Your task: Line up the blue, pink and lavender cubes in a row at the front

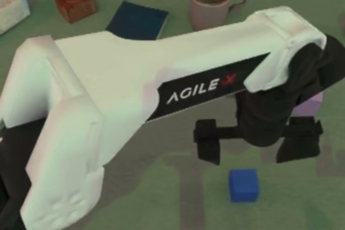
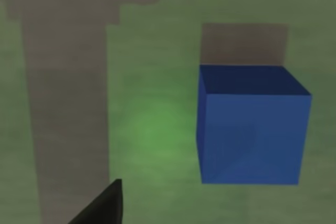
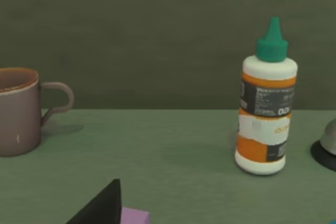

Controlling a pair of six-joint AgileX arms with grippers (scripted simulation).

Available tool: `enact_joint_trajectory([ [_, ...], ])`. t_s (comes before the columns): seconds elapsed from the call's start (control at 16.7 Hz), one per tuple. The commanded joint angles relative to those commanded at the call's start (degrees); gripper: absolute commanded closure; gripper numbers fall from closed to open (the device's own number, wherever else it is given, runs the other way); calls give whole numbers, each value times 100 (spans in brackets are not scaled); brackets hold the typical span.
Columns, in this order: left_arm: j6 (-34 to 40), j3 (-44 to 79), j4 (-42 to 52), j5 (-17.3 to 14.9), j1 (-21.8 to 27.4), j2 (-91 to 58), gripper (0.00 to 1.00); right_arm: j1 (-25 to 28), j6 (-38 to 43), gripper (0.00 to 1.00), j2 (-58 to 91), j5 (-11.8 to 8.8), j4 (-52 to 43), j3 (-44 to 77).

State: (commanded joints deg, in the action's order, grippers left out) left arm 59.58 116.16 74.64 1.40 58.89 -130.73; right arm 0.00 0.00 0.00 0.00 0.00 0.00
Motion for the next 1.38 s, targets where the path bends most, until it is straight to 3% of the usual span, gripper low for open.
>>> enact_joint_trajectory([
  [0.24,-36,-174,-129,11,-65,152,0,27,-106,0,158,-9,-113,157],
  [0.48,-250,-1153,-771,51,-642,1204,0,143,-702,0,1124,-23,-755,1109],
  [0.9,-1332,-4484,-2731,86,-2458,5038,0,434,-2514,0,4835,-3,-2796,4204],
  [1.38,-3729,-8970,-5331,33,-4641,9929,0,811,-4760,0,9609,7,-5392,7881],
])
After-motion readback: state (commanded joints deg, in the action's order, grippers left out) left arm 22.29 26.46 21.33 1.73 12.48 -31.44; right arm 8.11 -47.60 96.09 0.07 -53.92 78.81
